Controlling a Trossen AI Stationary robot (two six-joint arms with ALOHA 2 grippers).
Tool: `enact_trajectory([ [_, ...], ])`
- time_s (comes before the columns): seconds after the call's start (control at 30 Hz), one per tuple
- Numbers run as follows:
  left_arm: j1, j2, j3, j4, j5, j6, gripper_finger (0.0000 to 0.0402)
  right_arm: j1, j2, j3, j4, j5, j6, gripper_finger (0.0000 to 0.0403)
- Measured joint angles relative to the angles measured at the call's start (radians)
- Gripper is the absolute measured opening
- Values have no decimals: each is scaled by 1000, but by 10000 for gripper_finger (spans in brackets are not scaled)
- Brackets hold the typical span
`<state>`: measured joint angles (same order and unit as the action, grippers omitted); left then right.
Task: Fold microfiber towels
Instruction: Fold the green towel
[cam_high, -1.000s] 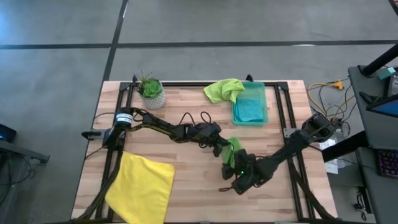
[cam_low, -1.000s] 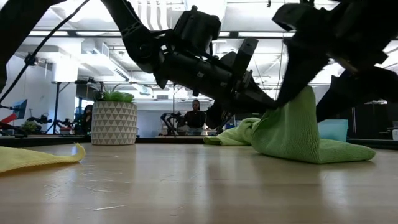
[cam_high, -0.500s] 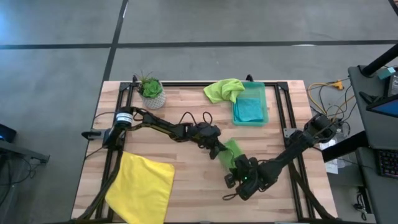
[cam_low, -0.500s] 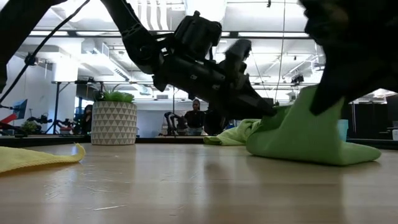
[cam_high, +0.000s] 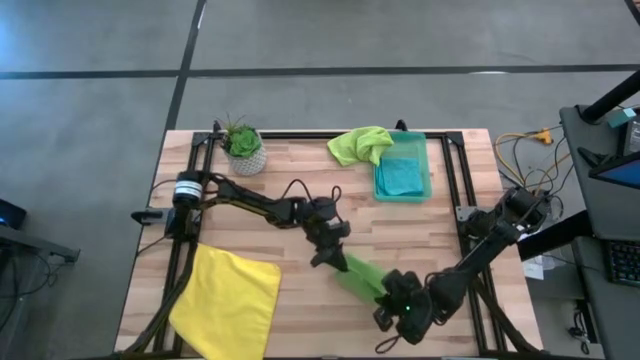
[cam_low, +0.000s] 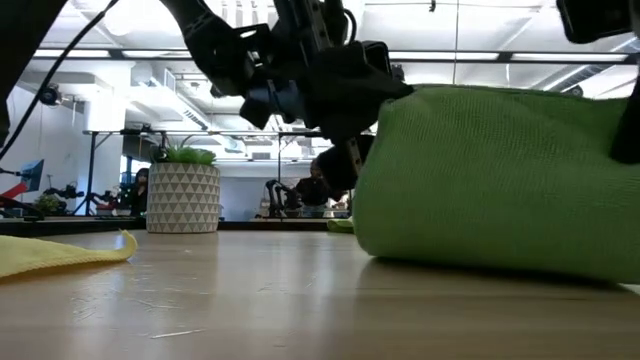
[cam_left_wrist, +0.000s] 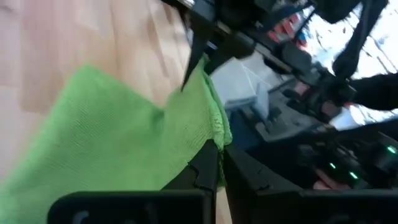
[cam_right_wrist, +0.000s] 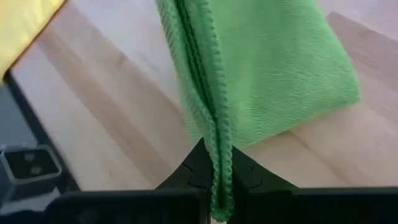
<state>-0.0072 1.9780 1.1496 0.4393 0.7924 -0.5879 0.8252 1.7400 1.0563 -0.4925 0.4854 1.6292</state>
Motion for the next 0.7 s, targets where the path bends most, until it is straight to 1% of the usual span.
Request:
enact_trajectory([
  [0.07, 0, 0, 0, -3, -43, 5, 0, 6, 0, -7, -16, 1, 27, 9],
  [0.23, -3, 5, 1, -28, -92, 80, 0, 6, -1, -27, -34, 1, 57, 9],
  [0.37, -3, 7, -2, -92, -121, 140, 0, -10, -6, -42, -31, -6, 69, 9],
  [0.5, -3, 8, -7, -179, -187, 208, 0, -29, -37, -56, -28, -6, 37, 9],
  [0.7, -3, 8, -20, -204, -302, 233, 0, -85, -94, -95, -29, -26, -25, 9],
])
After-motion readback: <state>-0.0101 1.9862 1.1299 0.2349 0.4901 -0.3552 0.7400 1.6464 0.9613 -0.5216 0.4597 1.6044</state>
